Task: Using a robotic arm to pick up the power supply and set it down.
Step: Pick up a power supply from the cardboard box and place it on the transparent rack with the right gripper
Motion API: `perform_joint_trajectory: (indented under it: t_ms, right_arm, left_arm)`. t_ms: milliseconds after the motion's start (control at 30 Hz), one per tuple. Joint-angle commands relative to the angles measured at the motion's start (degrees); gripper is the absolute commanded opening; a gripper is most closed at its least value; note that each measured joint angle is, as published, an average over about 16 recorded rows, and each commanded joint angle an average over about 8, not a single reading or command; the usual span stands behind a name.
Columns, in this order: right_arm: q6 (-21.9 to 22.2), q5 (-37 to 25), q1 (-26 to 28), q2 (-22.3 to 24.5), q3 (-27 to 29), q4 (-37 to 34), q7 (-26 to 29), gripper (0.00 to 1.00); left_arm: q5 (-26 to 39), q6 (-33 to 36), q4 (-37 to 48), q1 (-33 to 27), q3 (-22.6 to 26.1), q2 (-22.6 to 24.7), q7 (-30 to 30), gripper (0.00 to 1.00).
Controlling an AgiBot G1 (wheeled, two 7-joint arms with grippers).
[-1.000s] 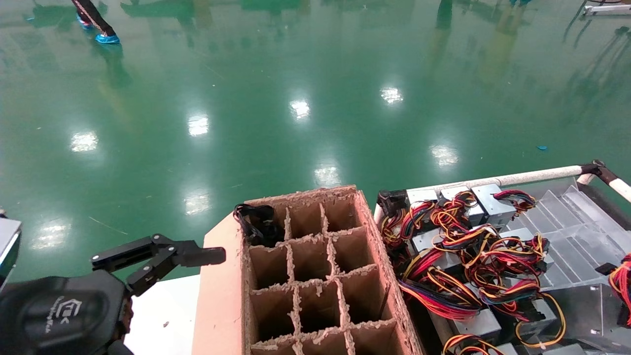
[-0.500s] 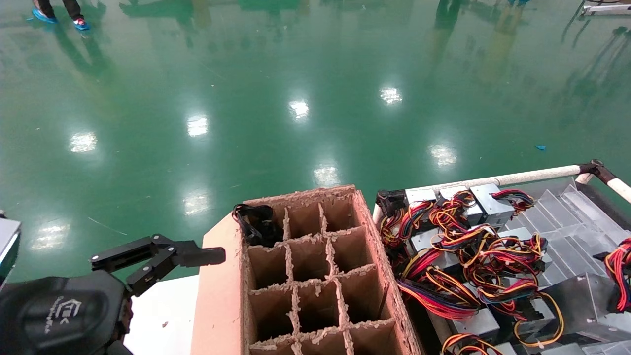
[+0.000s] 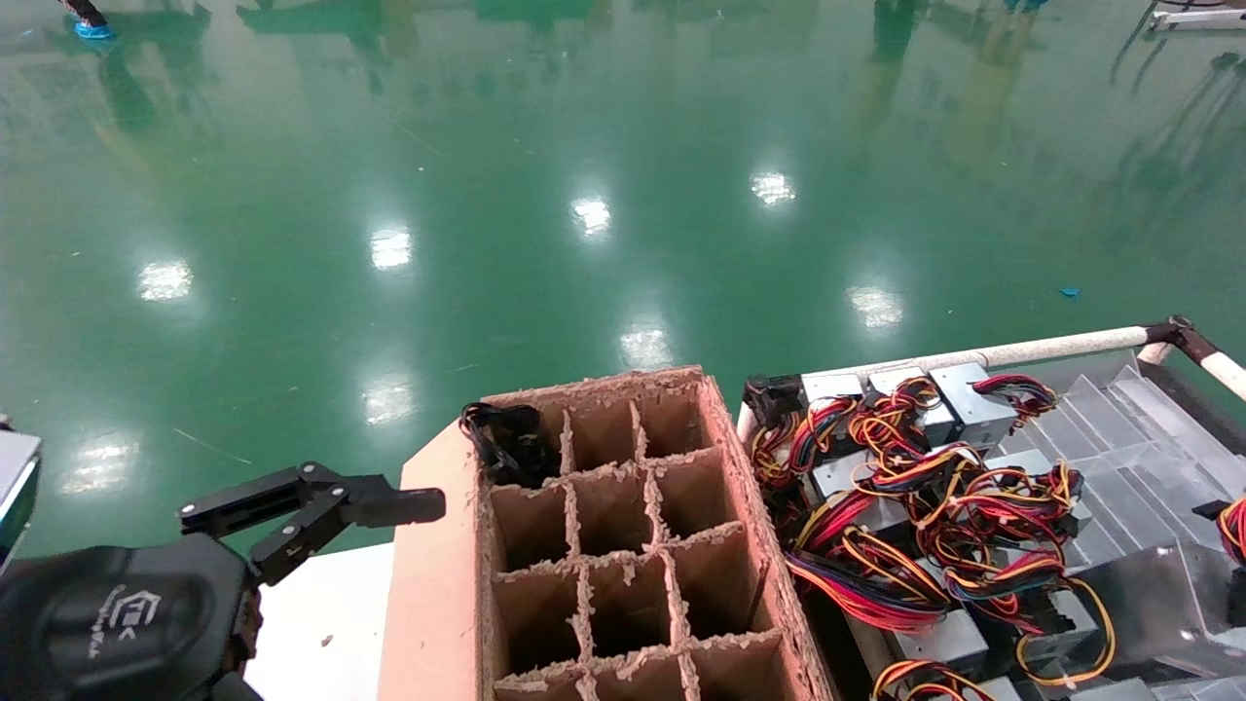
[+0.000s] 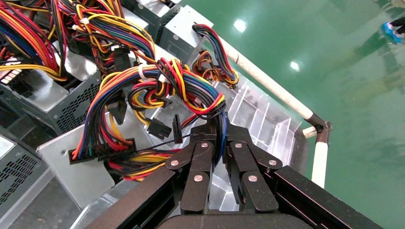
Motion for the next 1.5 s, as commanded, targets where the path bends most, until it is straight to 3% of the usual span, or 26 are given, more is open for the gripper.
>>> perform_joint_trajectory:
  t_ms: [33,333,867,1267,1333,1433,1500]
  right_arm:
    - [-0.02,-0.06,0.07,-0.01,-0.04,-0.20,-0.10,0.00]
    - [-0.13,-0.35,0.71,-0.23,-0.24,-0.51,-0.14,0.00]
    - [0.16,-1.74,2.27,-6.13,-1.25,0.35,0.63,0.00]
    - [-1.17,-3.83,3.75,-7.47,-2.71,0.50,2.02,0.01]
    - [-1.73,-4.37,4.23,-7.51,-3.09,0.71,2.45,0.06]
    - [-2.49,-5.13,4.83,-7.52,-3.61,0.83,3.08,0.22]
    - [-2.68,-5.46,5.10,-7.50,-3.84,0.76,3.34,0.43]
  left_arm:
    - [0.00,0.00,0.00,0.00,0.00,0.00,0.00,1.00]
    - [-0.01,0.00,0.00,0.00,0.01,0.00,0.00,1.00]
    - [-0.01,-0.01,0.00,0.00,0.02,-0.01,0.01,1.00]
    - [-0.02,-0.01,0.00,-0.01,0.03,-0.01,0.01,1.00]
    - [-0.02,-0.01,0.00,-0.01,0.03,-0.01,0.01,1.00]
    - [-0.02,-0.01,0.00,-0.01,0.03,-0.01,0.02,1.00]
    - [-0.02,-0.01,0.00,-0.01,0.03,-0.01,0.02,1.00]
